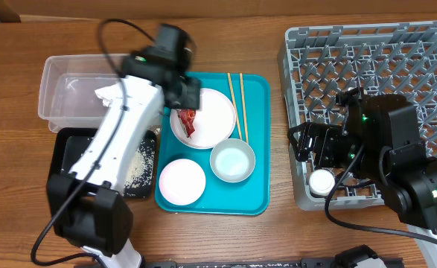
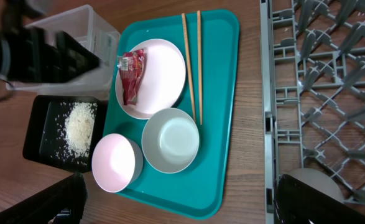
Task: Sort waste into correct bins and load items into the dishwasher
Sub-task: 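Pick the white tissue off the plate and drop it in the clear bin, then pick the red wrapper off the plate and drop it in the clear bin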
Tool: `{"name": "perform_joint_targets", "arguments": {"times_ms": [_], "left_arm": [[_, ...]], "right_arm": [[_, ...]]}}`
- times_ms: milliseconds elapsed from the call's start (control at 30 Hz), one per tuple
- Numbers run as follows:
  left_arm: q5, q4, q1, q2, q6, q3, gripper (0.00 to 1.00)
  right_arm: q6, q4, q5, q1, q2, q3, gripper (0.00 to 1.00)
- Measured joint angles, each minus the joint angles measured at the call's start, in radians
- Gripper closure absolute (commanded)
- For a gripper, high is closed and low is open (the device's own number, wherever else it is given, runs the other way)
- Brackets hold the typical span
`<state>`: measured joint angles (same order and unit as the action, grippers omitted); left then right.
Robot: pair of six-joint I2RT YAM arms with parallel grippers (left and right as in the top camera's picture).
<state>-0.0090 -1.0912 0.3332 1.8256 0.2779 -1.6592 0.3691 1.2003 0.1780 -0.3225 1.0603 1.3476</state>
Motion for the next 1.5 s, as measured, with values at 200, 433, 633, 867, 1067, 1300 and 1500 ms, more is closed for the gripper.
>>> {"name": "perform_joint_targets", "arguments": {"times_ms": [200,433,633,867,1067,1300,1500], "left_arm": [[-0.094,0.063,0.044,0.084,0.14,0.113,0.43],[-0.081,0.11,0.033,0.228,0.182,0.138,0.82],[-0.028,0.043,0.031,0.239,0.187,0.123,0.96],[-0.003,-0.101,-0.009,0.158,0.157,-0.088,0.96],[-0.092,-0.076,-0.142,-0.024,0.134,-0.148,0.92],[-0.074,-0.061,-0.312,0.056,0.112,-0.152,0.52],[0.124,-0.127,-0.319,0.085,-0.001,-0.148,0.52]], "right_arm": [[0.0,0.0,0.0,0.0,0.0,0.0,0.01],[0.0,0.008,0.0,0.0,0.0,0.0,0.01],[0.0,0.024,0.0,0.0,0.0,0.0,0.01],[0.0,0.024,0.0,0.0,0.0,0.0,0.01],[0.001,0.023,0.0,0.0,0.0,0.0,0.01],[0.001,0.007,0.0,0.0,0.0,0.0,0.01],[0.001,0.004,0.0,0.0,0.0,0.0,0.01]]}}
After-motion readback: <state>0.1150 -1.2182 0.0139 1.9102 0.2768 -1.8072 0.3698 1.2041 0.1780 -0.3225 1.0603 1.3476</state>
